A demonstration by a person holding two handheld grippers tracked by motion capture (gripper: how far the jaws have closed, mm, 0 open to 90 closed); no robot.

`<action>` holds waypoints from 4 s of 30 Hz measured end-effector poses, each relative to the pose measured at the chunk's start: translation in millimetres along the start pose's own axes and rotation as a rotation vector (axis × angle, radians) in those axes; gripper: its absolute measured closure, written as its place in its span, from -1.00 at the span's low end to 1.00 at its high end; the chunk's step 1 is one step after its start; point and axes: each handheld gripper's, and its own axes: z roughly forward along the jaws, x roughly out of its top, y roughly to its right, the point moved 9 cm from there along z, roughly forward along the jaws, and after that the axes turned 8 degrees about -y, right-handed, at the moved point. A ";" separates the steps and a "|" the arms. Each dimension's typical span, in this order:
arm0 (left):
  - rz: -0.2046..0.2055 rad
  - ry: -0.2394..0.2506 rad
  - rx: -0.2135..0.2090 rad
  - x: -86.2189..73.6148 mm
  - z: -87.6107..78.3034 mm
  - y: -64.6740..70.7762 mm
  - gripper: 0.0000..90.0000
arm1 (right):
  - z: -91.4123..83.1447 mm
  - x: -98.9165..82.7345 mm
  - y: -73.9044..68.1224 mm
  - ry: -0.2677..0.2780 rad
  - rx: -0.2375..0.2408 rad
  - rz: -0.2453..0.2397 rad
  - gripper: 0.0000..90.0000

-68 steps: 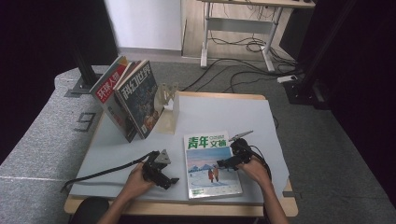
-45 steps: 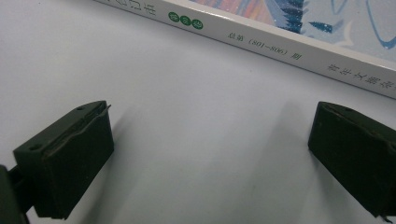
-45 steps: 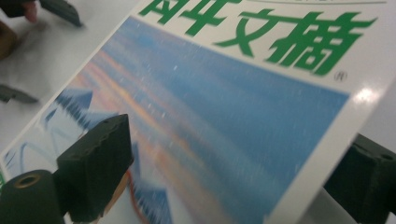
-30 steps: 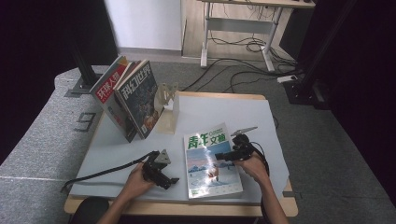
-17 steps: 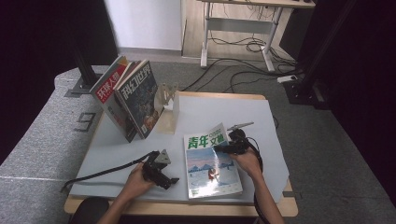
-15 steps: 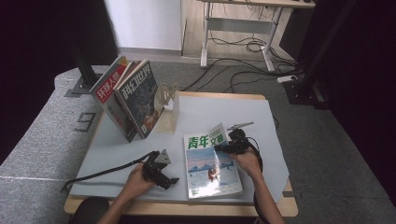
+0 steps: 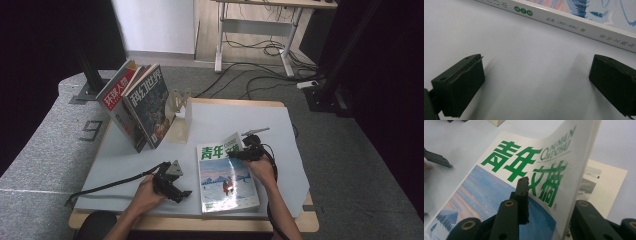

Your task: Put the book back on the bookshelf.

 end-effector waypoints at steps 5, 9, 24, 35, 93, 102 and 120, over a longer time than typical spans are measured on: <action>-0.001 0.000 -0.001 0.0 -0.1 0.0 -1.00 | -5.1 -1.8 1.4 -0.001 0.012 0.061 0.67; 0.002 -0.003 -0.001 -0.3 -0.2 -0.3 -1.00 | -10.9 1.3 -5.1 0.016 -0.003 0.034 0.84; -0.079 0.007 -0.049 4.8 -4.6 -0.2 -0.90 | -32.4 11.7 -34.4 0.086 -0.077 -0.106 0.86; -0.076 0.038 -0.079 23.9 -10.1 5.8 -0.83 | -49.7 16.5 -49.9 0.145 -0.100 -0.166 0.86; -0.166 0.071 -0.435 74.6 7.4 24.9 0.09 | -80.5 5.0 -51.2 0.207 -0.082 -0.198 0.81; -0.131 0.082 -0.419 73.7 3.4 28.3 0.16 | -80.1 1.1 -44.0 0.195 -0.088 -0.184 0.77; -0.078 0.111 -0.391 73.0 -10.3 36.2 0.24 | -64.8 -16.5 -14.7 0.095 -0.074 -0.085 -0.06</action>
